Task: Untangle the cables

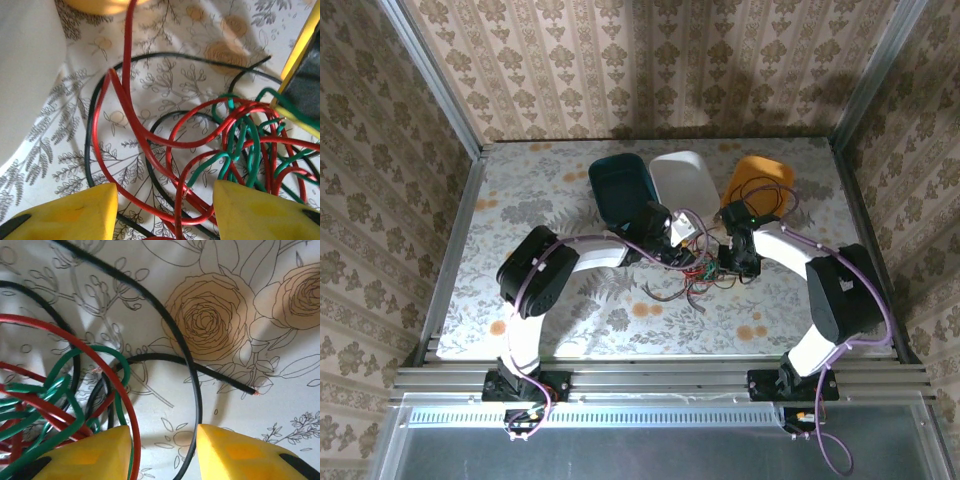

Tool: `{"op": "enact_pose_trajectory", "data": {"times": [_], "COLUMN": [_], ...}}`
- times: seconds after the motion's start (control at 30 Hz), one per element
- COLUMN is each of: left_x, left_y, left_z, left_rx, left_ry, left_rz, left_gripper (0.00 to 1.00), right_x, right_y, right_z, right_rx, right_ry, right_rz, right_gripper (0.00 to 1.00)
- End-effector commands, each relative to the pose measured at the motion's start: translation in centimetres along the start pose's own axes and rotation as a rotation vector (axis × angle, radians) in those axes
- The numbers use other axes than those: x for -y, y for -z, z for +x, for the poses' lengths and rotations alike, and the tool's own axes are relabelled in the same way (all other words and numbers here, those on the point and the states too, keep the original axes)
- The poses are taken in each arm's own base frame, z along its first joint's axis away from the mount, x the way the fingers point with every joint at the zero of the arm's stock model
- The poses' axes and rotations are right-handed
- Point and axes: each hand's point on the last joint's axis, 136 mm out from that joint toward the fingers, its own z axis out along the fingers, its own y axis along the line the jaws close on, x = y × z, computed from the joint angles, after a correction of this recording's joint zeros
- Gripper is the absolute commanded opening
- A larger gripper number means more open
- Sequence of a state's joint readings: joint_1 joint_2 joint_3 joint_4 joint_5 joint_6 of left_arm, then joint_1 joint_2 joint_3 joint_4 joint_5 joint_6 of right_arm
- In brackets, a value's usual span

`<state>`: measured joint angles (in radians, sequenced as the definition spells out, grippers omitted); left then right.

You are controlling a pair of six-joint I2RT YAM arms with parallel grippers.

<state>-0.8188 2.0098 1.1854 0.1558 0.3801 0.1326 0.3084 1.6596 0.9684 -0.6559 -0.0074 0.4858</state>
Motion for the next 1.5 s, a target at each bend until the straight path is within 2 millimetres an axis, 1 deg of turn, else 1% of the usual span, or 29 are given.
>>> {"op": "enact_pose_trajectory", "data": {"times": [0.0,0.1,0.17,0.33,0.43,0.5,0.57,0.7,0.9,0.97,1.0,1.07,1.1,1.13,1.17,1.23,1.3,1.37,1.47], "left_x": [0.0,-0.1,-0.2,-0.5,-0.7,-0.6,-0.6,-0.6,-0.6,-0.6,-0.7,-0.8,-0.9,-0.9,-0.9,-0.9,-0.9,-1.0,-1.1], "left_y": [-0.6,-0.9,-1.1,-1.6,-1.9,-1.9,-1.9,-1.8,-1.2,-1.1,-1.0,-0.9,-0.9,-0.9,-0.9,-1.0,-1.1,-1.1,-1.2], "left_z": [0.2,0.7,0.8,1.5,2.0,2.0,2.0,1.9,1.4,1.2,1.2,1.2,1.1,1.1,1.2,1.3,1.5,1.6,2.0], "left_rx": [-0.018,-0.028,-0.034,-0.051,-0.063,-0.064,-0.062,-0.058,-0.043,-0.041,-0.039,-0.038,-0.037,-0.037,-0.038,-0.039,-0.044,-0.047,-0.056], "left_ry": [-0.030,-0.028,-0.027,-0.022,-0.019,-0.018,-0.016,-0.015,-0.018,-0.021,-0.021,-0.017,-0.016,-0.016,-0.015,-0.014,-0.013,-0.012,-0.010], "left_rz": [-0.011,-0.015,-0.018,-0.029,-0.032,-0.032,-0.031,-0.033,-0.037,-0.038,-0.040,-0.041,-0.043,-0.042,-0.043,-0.043,-0.042,-0.044,-0.050], "left_gripper": [0.54,0.54,0.53,0.53,0.53,0.53,0.52,0.52,0.53,0.53,0.53,0.52,0.52,0.53,0.52,0.52,0.52,0.53,0.52], "right_x": [1.0,1.1,1.4,2.2,2.7,2.8,2.7,2.0,0.8,1.2,1.2,1.3,1.5,1.7,2.3,3.0,3.7,4.5,5.7], "right_y": [-1.2,-1.2,-1.0,1.4,2.5,2.7,2.4,0.8,-1.2,-1.5,-1.5,-1.4,-1.3,-1.0,-0.5,0.8,3.0,5.8,10.9], "right_z": [1.7,1.8,1.9,0.6,0.6,0.9,1.5,2.6,3.5,3.9,3.9,3.9,3.7,3.4,2.9,1.6,-0.2,-2.1,-4.9], "right_rx": [-0.075,-0.073,-0.067,0.057,0.086,0.079,0.049,-0.036,-0.153,-0.183,-0.181,-0.170,-0.158,-0.140,-0.107,-0.033,0.069,0.184,0.359], "right_ry": [-0.005,0.005,-0.003,-0.037,-0.077,-0.077,-0.069,-0.050,-0.016,-0.012,-0.011,-0.026,-0.035,-0.043,-0.049,-0.065,-0.096,-0.120,-0.131], "right_rz": [0.059,0.072,0.090,0.096,0.092,0.087,0.080,0.052,0.031,0.066,0.067,0.067,0.077,0.093,0.127,0.143,0.148,0.178,0.235], "right_gripper": [0.39,0.38,0.37,0.41,0.41,0.41,0.41,0.41,0.38,0.34,0.27,0.06,0.00,0.00,0.00,0.00,0.00,0.00,0.00]}}
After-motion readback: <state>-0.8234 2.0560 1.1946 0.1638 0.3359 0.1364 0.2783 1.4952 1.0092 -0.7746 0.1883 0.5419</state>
